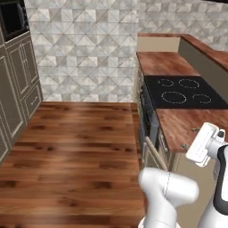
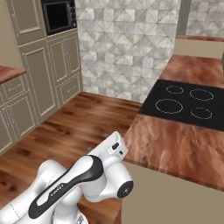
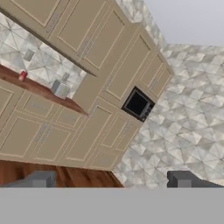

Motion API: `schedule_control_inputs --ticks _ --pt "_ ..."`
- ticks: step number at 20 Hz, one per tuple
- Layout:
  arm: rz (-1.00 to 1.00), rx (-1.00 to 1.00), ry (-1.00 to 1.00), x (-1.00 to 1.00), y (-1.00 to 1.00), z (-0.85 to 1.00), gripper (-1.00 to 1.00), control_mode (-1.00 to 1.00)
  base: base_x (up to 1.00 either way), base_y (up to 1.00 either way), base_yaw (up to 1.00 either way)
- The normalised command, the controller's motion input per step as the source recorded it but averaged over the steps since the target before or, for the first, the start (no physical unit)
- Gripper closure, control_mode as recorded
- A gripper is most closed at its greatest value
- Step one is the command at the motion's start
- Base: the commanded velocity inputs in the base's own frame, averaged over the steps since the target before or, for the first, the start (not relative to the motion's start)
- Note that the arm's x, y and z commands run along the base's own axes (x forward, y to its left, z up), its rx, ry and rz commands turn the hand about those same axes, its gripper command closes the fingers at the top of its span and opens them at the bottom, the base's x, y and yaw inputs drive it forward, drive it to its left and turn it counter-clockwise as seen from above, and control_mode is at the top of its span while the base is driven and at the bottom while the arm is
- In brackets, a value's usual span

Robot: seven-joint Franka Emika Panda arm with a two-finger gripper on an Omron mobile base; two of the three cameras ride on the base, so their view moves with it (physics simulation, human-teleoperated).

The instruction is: Move the drinks to the dining counter.

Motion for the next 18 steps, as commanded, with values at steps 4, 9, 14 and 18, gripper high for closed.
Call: schedule_control_inputs --ticks 4,9,14,18 --pt "0.0 0.0 0.0 0.0 0.0 0.0 -1.0 1.0 0.11 1.0 0.0" --pt "0.0 0.0 0.0 0.0 0.0 0.0 -1.0 1.0 0.22 1.0 0.01" --pt "0.0 0.0 0.0 0.0 0.0 0.0 -1.0 1.0 0.12 0.95 0.19" --pt "0.0 0.0 0.0 0.0 0.0 0.0 -1.0 1.0 0.14 0.69 0.35"
